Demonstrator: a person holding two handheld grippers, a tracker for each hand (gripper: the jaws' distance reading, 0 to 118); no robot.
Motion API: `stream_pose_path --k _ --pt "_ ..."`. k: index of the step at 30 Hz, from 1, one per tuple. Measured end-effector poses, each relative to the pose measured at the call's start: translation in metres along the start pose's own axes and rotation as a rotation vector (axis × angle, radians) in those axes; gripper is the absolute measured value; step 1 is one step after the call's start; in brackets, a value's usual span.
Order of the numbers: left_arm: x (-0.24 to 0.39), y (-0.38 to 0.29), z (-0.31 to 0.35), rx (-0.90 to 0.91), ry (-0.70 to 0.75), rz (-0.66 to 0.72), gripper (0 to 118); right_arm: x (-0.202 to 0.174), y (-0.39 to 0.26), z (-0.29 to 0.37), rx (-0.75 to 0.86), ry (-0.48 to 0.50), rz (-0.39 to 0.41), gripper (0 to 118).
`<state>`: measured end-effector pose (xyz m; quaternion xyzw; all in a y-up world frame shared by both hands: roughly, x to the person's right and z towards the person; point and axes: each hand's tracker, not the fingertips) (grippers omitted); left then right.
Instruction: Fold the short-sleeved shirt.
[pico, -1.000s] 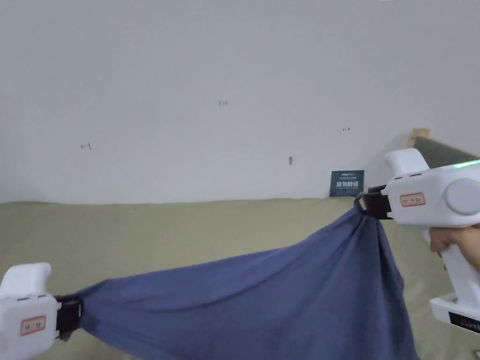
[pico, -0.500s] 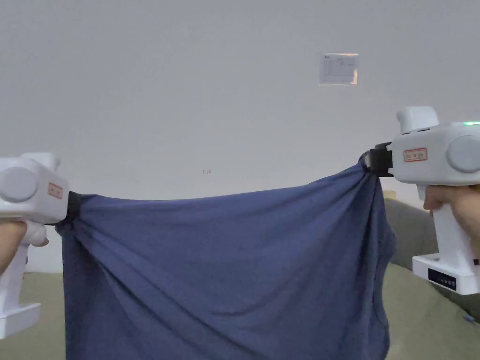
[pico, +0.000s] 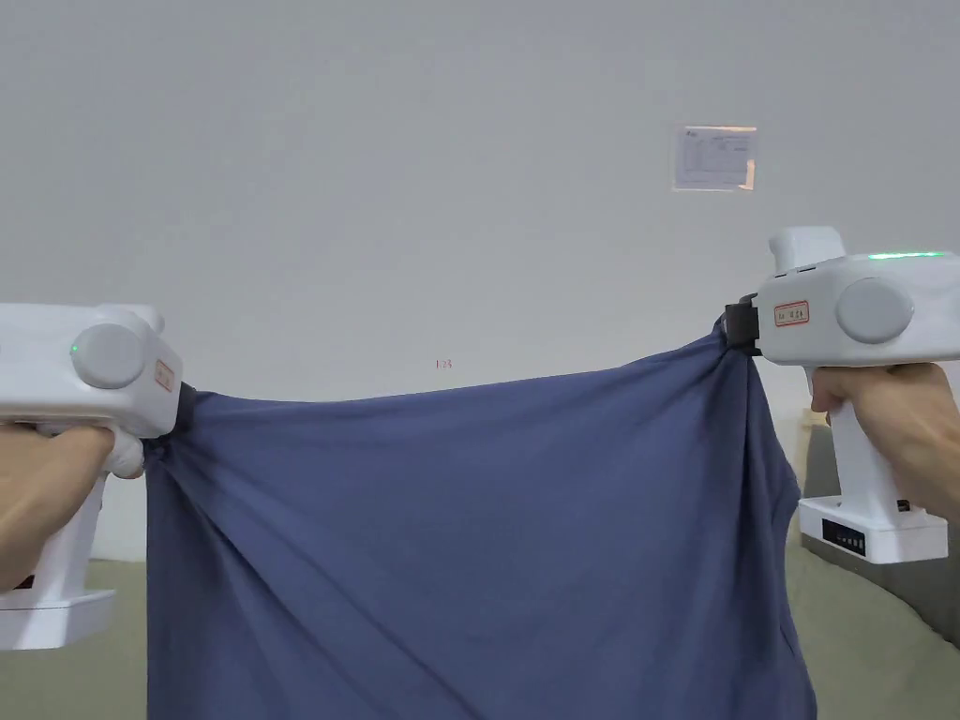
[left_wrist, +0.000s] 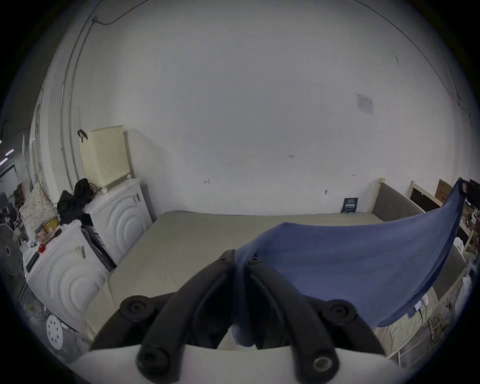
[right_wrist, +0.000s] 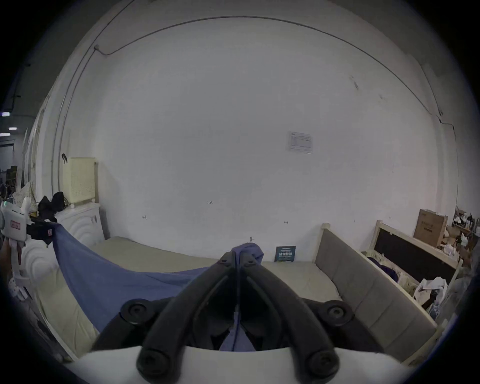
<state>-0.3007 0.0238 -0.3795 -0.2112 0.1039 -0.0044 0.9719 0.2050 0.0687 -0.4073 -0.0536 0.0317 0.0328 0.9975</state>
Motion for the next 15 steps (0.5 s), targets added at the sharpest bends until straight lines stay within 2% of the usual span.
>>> stream_pose_path --k 15 --pt "0.037 0.082 -0.111 0.067 0.08 -0.003 3 -0.001 0.063 -0.145 0.036 -0.06 0.032 3"
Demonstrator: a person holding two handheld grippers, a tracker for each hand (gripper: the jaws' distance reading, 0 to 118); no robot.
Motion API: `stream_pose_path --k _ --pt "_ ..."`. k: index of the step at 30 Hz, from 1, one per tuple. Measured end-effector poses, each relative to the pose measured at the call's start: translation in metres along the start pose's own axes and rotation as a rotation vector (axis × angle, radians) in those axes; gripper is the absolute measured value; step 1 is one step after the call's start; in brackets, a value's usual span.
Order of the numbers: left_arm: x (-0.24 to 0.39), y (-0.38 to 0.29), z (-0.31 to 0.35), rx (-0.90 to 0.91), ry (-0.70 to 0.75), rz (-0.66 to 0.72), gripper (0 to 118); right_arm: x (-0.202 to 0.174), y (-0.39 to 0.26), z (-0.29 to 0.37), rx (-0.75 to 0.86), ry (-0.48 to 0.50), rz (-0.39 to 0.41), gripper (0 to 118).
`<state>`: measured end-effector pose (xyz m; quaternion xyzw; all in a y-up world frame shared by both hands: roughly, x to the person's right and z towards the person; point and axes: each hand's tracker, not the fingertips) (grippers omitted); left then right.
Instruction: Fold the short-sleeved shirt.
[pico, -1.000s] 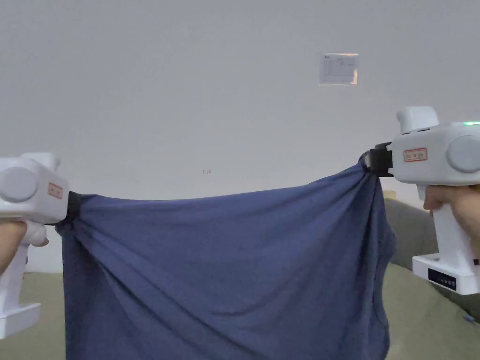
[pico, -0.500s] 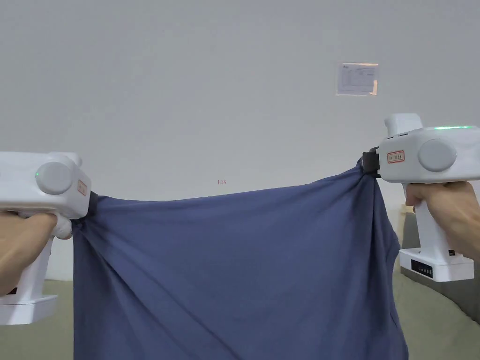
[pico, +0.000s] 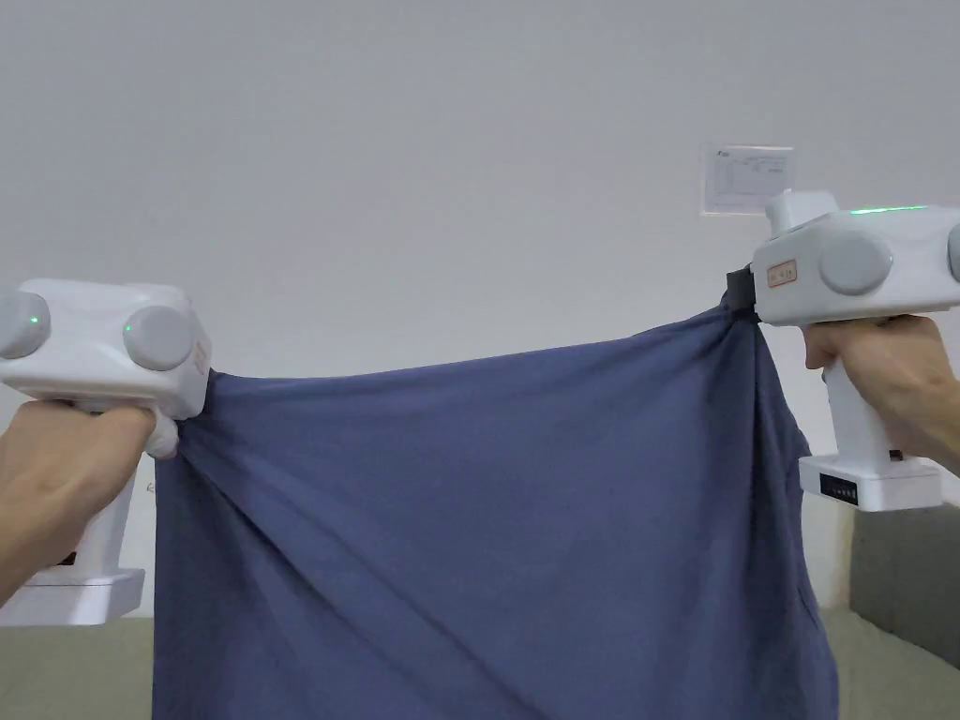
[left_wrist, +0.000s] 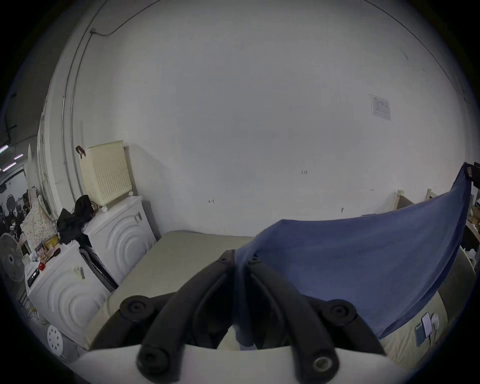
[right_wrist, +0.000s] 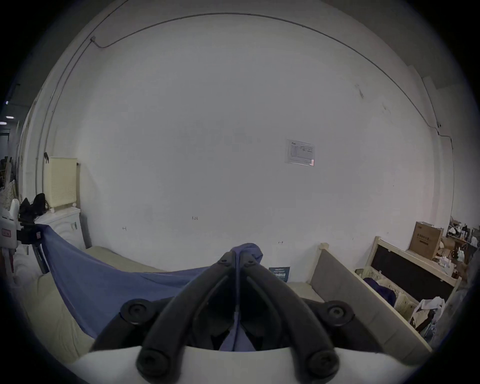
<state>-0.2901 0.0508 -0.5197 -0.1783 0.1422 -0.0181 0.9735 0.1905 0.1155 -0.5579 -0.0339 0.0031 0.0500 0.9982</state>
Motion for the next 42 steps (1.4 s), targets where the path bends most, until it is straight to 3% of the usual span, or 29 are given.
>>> stream_pose_path --k 9,16,18,23,32,34,42 --pt "0.018 -0.028 -0.077 -0.019 0.038 -0.021 3 -0.017 -0.045 -0.073 -0.055 -0.002 -0.001 3" --pt "0.033 -0.117 -0.141 -0.162 0.002 -0.043 3 -0.027 -0.155 -0.1 -0.209 0.037 0.0 3" --pt "0.034 -0.151 -0.149 -0.219 -0.015 -0.06 3 -0.027 -0.195 -0.09 -0.265 0.063 -0.033 3" --pt "0.027 -0.253 -0.136 -0.328 -0.057 -0.106 3 -0.023 -0.3 -0.032 -0.391 0.129 -0.015 3" --pt "-0.023 -0.406 -0.029 -0.494 -0.118 -0.1 3 -0.018 -0.431 0.14 -0.547 0.204 -0.093 3" --pt "-0.036 -0.428 -0.006 -0.527 -0.133 -0.075 3 -0.018 -0.451 0.175 -0.591 0.218 -0.128 3" --pt "-0.071 -0.485 0.078 -0.553 -0.15 -0.085 3 -0.01 -0.494 0.286 -0.651 0.247 -0.136 3"
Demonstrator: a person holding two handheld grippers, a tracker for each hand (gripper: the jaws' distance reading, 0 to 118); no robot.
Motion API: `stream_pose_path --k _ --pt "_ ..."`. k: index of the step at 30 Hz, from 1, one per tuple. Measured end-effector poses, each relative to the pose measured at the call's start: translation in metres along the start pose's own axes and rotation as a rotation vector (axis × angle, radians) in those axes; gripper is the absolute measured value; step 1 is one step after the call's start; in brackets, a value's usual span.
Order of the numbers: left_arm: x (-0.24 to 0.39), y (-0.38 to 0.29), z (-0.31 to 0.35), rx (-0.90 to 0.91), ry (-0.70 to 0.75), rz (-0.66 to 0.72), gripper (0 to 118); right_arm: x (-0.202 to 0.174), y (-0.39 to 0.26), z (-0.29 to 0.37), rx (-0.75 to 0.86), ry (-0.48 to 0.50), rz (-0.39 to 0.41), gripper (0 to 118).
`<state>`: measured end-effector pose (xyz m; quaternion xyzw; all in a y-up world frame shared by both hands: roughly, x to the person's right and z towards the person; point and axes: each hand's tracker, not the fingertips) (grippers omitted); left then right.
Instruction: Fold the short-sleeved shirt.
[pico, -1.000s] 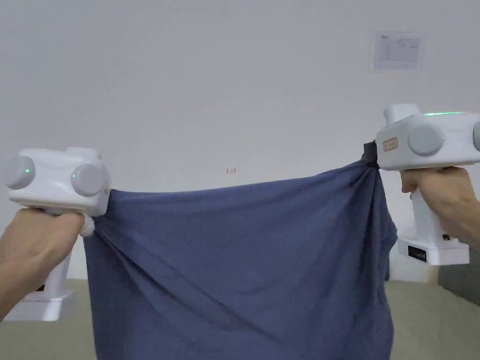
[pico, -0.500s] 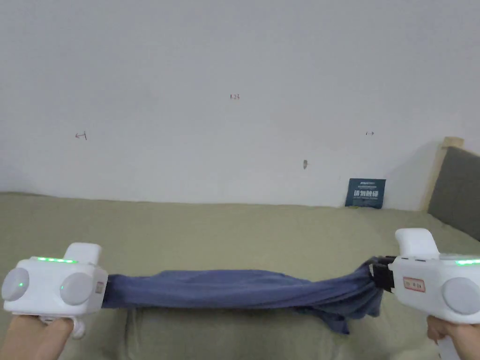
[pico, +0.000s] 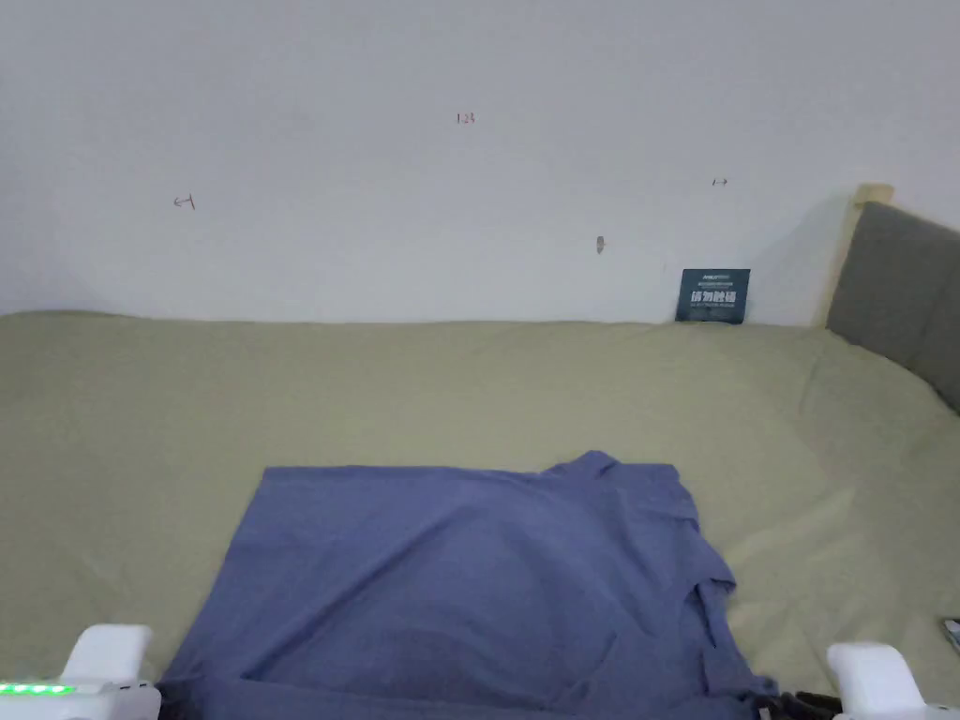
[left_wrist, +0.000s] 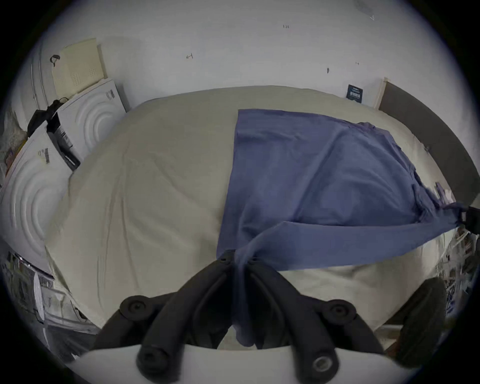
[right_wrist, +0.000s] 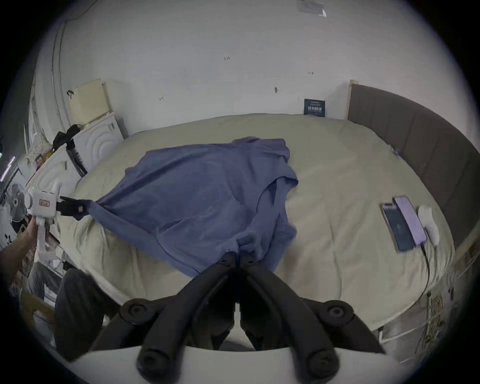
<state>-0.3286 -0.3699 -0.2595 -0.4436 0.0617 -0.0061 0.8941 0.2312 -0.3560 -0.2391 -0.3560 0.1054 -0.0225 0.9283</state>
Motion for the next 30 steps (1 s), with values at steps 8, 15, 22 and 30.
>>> stream_pose_path --k 8,15,22,30 --pt "-0.002 -0.029 0.018 -0.017 -0.046 0.018 3 0.005 -0.021 0.004 -0.039 0.017 -0.054 3" --pt "-0.003 -0.023 0.016 -0.019 -0.053 0.046 66 -0.003 -0.009 -0.008 -0.065 -0.023 0.013 62" --pt "-0.012 -0.023 0.036 0.038 -0.078 0.099 118 0.006 0.005 0.005 -0.007 -0.056 0.013 85" --pt "-0.015 -0.031 0.049 0.068 -0.081 0.127 35 0.019 -0.009 0.001 -0.053 -0.012 -0.02 53"
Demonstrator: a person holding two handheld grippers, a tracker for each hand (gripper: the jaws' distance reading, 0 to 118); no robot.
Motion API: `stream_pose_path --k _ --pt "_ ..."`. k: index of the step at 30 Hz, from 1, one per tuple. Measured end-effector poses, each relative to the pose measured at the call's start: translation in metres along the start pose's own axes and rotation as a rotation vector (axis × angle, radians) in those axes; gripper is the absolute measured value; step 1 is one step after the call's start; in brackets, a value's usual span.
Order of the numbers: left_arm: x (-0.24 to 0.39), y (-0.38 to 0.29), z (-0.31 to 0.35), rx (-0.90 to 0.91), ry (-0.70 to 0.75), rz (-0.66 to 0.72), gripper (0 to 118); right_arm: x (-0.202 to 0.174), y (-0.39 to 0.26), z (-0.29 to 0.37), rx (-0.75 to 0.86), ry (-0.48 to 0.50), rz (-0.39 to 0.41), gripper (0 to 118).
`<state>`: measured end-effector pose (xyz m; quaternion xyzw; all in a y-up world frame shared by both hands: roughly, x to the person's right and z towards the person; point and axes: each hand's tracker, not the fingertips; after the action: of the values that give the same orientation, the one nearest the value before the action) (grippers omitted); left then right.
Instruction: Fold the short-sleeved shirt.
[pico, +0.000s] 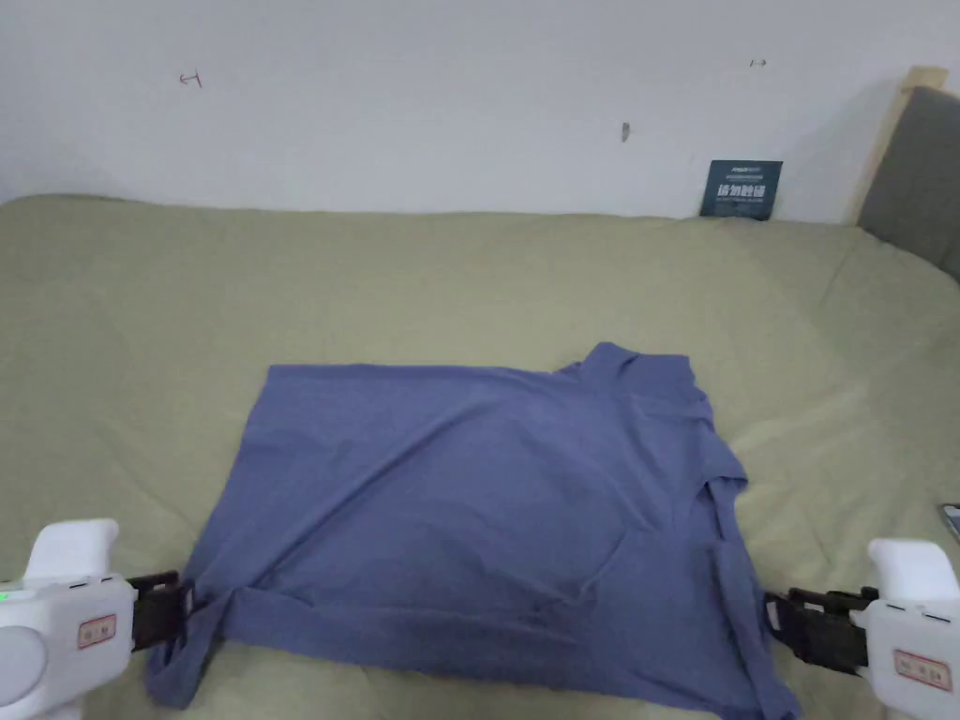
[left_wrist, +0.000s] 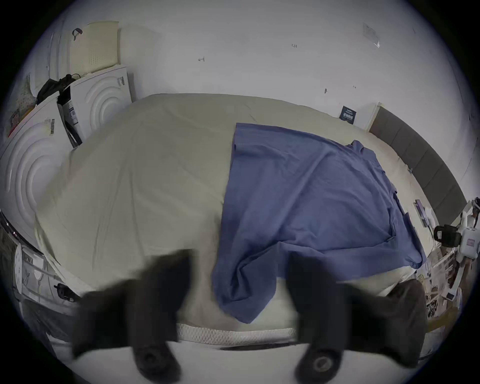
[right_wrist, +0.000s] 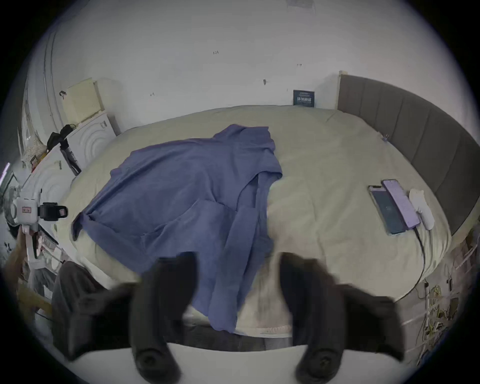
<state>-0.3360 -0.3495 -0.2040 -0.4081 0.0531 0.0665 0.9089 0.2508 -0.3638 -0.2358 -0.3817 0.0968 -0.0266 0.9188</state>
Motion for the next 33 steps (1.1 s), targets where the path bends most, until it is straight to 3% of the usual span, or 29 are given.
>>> stream_pose_path --k 1,2,4,12,13,15,16,17,23,24,25,27,28,29,30,32,33 --pt "-0.003 -0.002 -0.002 -0.004 0.005 -0.002 0 -0.002 -0.002 0.0 0.001 -0.017 0.016 16" --pt "-0.006 -0.005 -0.003 0.009 0.035 0.004 0 0.0 -0.007 -0.001 0.021 -0.066 0.067 0" --pt "-0.013 -0.007 -0.005 -0.032 0.0 0.018 0 0.01 -0.012 -0.002 -0.011 -0.014 0.053 0" --pt "-0.017 -0.022 -0.017 -0.082 -0.02 0.016 0 0.004 -0.026 0.0 -0.047 0.028 0.06 0" --pt "-0.019 -0.023 -0.02 -0.1 -0.035 0.023 6 0.002 -0.029 -0.002 -0.051 0.028 0.066 0" --pt "-0.017 -0.026 -0.027 -0.122 -0.058 0.032 84 -0.001 -0.029 -0.001 -0.064 0.039 0.081 0" --pt "-0.014 -0.027 -0.03 -0.125 -0.059 0.029 113 -0.003 -0.03 -0.001 -0.067 0.041 0.083 0" --pt "-0.012 -0.027 -0.031 -0.138 -0.064 0.022 117 -0.004 -0.031 -0.002 -0.071 0.044 0.086 0" --pt "0.001 -0.027 -0.056 -0.195 -0.042 -0.003 116 0.001 -0.027 -0.006 -0.081 0.061 0.069 0" --pt "0.003 -0.027 -0.059 -0.2 -0.026 -0.013 113 0.001 -0.027 -0.007 -0.084 0.063 0.065 0" --pt "0.004 -0.026 -0.059 -0.193 0.01 -0.028 102 0.0 -0.029 -0.008 -0.087 0.066 0.063 0" --pt "0.005 -0.024 -0.056 -0.185 0.033 -0.039 33 0.0 -0.03 -0.01 -0.094 0.067 0.062 0" --pt "0.002 -0.024 -0.054 -0.167 0.077 -0.043 12 0.0 -0.031 -0.011 -0.095 0.072 0.062 0" --pt "-0.002 -0.022 -0.051 -0.165 0.003 -0.012 8 -0.001 -0.032 -0.011 -0.102 0.087 0.061 3" --pt "-0.003 -0.021 -0.05 -0.189 -0.002 0.03 8 -0.003 -0.032 -0.013 -0.111 0.103 0.058 20" --pt "-0.003 -0.021 -0.048 -0.18 0.002 0.022 7 -0.002 -0.032 -0.019 -0.154 0.09 0.08 91" --pt "-0.003 -0.021 -0.049 -0.179 0.006 0.017 7 -0.004 -0.034 -0.023 -0.167 0.106 0.08 102"
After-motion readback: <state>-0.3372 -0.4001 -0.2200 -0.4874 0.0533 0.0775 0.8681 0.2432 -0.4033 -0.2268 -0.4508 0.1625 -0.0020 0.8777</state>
